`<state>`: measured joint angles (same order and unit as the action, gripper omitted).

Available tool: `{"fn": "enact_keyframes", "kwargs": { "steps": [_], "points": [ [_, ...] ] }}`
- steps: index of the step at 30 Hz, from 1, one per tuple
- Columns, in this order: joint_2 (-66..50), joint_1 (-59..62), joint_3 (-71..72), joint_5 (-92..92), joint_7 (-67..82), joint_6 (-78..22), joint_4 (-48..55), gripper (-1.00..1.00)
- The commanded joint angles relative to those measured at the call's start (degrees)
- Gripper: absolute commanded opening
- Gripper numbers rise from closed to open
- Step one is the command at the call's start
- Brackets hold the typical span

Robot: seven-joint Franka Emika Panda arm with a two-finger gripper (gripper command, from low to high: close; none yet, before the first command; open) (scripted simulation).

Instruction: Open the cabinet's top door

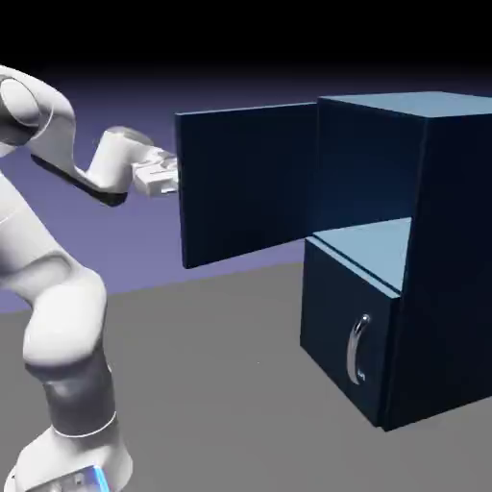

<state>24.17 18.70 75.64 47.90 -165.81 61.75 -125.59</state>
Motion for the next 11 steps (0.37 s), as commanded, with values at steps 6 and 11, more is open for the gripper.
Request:
{"fn": "enact_keyframes", "kwargs": {
  "steps": [6,11],
  "points": [
    [-0.32,12.49,11.78,-2.48,-0.21,-4.21,6.03,-1.0],
    [0.67,22.87,21.03,-4.5,-0.04,-7.56,11.4,-1.0]
  ]
}}
